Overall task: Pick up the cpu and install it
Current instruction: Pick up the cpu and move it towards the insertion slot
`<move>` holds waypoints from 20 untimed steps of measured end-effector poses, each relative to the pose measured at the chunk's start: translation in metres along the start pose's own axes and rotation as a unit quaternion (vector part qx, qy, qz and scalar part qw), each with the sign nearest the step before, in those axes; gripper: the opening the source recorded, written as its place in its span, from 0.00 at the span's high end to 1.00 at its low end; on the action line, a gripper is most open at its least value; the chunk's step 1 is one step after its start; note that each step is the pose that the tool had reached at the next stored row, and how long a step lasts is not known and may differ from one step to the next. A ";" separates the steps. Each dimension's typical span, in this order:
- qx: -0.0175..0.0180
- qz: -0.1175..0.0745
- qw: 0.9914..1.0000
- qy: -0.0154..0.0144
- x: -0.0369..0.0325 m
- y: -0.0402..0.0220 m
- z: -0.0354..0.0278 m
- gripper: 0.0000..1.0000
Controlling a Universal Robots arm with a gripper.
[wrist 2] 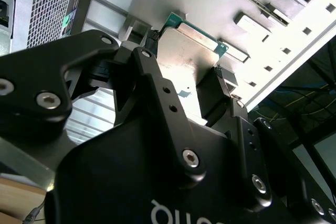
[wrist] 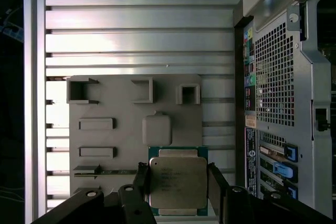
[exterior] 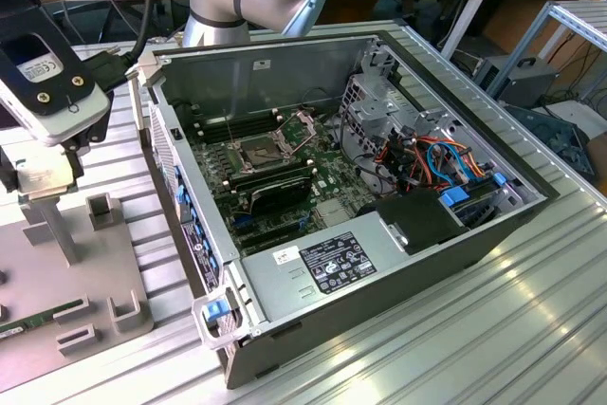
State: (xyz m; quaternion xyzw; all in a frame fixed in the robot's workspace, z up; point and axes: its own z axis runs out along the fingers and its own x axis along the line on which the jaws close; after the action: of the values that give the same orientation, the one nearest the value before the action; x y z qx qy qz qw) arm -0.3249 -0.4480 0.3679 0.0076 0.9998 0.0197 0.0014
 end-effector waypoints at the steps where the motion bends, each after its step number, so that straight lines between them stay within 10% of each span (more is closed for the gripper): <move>1: 0.000 0.000 1.000 0.000 0.0000 0.0000 0.0000 0.45; 20: 0.000 0.000 1.000 0.000 -0.0001 0.0001 -0.0032 0.45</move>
State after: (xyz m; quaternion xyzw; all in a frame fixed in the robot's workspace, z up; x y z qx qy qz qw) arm -0.3249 -0.4480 0.3711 0.0076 0.9998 0.0197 0.0014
